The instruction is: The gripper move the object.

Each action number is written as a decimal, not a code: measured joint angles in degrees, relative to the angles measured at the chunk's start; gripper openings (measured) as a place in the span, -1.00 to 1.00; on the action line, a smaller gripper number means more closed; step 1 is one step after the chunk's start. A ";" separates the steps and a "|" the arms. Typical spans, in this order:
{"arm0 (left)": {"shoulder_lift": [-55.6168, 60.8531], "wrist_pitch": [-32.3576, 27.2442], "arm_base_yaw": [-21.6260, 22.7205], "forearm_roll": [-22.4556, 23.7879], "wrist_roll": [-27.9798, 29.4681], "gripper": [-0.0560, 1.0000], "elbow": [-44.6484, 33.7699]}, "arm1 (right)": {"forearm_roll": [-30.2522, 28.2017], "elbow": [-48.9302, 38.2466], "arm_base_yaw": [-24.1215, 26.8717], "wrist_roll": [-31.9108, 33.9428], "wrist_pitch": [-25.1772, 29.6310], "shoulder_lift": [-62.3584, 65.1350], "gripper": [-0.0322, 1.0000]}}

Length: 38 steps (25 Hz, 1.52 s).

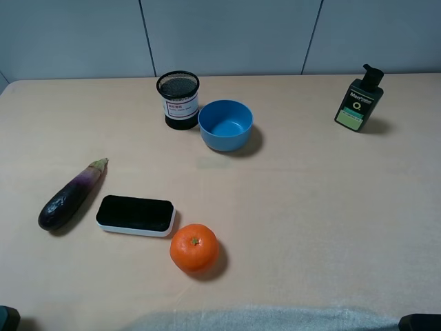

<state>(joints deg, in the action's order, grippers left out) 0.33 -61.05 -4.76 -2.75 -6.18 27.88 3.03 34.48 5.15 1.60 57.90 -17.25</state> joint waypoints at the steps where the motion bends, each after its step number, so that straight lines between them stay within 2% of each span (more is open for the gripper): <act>1: 0.00 0.00 0.00 0.00 0.00 0.57 0.00 | -0.54 0.00 0.00 0.45 0.10 1.09 0.34; 5: 0.00 0.00 0.00 0.00 0.00 0.57 0.00 | -2.18 0.00 0.00 1.18 0.69 4.52 0.34; 19: 0.00 0.00 0.00 0.00 0.00 0.57 0.00 | -2.53 -0.10 0.00 2.46 1.57 10.51 0.34; 27: 0.00 0.00 0.00 0.00 0.00 0.57 0.00 | -2.14 -5.56 0.00 2.46 1.56 14.76 0.34; 38: 0.00 0.00 0.00 0.00 0.00 0.57 0.00 | -2.37 -5.99 0.00 0.17 0.51 17.45 0.34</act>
<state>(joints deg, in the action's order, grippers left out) 0.33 -61.05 -4.76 -2.75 -6.18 27.88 0.66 28.49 5.15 1.77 58.41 0.20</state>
